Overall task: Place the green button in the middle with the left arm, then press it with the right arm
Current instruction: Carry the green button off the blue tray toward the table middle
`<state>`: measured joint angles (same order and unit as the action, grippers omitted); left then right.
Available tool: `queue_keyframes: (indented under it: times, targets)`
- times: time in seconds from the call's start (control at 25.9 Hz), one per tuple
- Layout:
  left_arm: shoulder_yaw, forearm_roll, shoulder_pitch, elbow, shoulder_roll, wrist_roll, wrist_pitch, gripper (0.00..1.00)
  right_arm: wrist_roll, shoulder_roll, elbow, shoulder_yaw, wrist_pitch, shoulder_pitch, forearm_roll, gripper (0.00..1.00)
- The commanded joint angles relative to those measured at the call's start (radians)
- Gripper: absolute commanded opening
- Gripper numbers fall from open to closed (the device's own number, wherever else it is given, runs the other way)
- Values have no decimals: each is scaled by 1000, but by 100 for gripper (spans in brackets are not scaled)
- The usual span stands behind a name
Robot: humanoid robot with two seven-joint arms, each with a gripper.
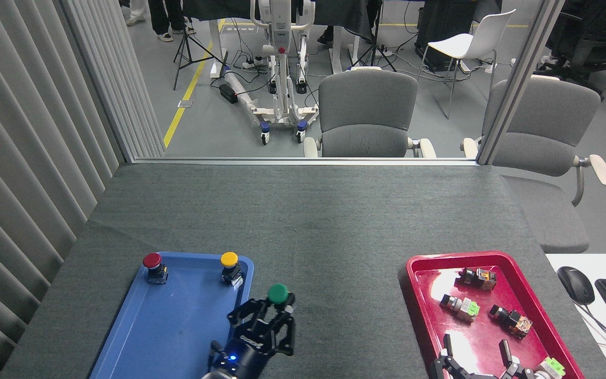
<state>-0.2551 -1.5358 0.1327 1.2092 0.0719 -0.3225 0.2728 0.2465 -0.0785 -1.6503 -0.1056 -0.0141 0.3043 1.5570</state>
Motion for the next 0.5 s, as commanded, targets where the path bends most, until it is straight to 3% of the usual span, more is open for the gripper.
queue_keyframes:
  times: [0.0, 0.19, 0.46]
  targets:
    - [-116, -101, 33, -77, 62, -20, -49, 0, -1, 0, 1, 0, 0, -1, 0, 99]
    - [-279, -98, 116, -249, 62, -23, -86, 0, -1, 2, 1, 1, 0, -2, 0, 99]
    - [-299, -75, 122, -293, 62, -43, -87, 0, -4, 2, 23, 10, -1, -28, -2, 99]
